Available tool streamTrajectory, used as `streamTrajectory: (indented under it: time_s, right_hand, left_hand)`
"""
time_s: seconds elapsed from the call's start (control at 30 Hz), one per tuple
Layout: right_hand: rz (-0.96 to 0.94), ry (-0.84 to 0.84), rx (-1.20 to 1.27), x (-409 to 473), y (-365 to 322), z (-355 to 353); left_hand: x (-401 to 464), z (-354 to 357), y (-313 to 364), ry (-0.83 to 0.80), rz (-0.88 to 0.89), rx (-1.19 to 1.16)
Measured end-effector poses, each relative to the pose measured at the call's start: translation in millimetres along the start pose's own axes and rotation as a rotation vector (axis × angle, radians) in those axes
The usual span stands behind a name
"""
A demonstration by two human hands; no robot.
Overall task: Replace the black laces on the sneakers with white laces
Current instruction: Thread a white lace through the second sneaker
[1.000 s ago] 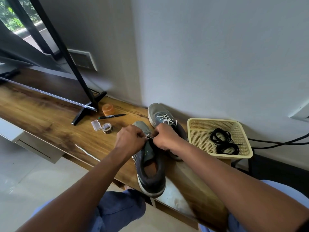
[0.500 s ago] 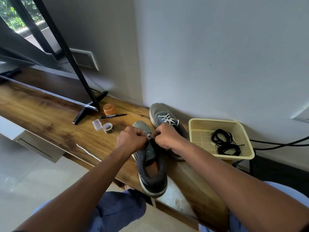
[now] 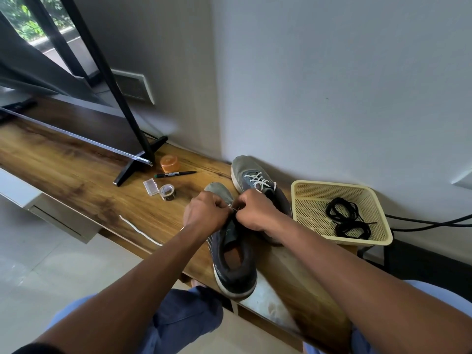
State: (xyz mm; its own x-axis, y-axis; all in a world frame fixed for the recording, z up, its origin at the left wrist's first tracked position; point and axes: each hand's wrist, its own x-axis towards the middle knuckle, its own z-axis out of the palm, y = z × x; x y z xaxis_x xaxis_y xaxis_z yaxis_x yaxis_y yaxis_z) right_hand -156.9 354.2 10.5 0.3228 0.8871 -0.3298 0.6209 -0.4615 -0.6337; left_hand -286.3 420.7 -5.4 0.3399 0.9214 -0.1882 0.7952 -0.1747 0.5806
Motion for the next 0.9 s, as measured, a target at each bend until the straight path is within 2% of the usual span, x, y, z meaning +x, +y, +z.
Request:
streamTrajectory:
  time_s: [0.3,0.47,0.63,0.8,0.9]
  right_hand:
    - [-0.055,-0.010,0.026,7,6,7]
    - [-0.079,0.006,0.024,12,4,4]
    - [-0.161,0.123,-0.021,5,5,8]
    - [-0.161,0.174,-0.024,6,8,14]
    - [-0.164,0.225,-0.015,8,11,15]
  left_hand:
    - [4,6,-7,-0.036,-0.172,-0.097]
    - [8,2,-5,-0.069,-0.172,-0.089]
    - [10,0,1,-0.122,-0.188,-0.100]
    - [4,3,0,-0.058,-0.176,-0.042]
    - [5,0,2,-0.097,-0.138,-0.049]
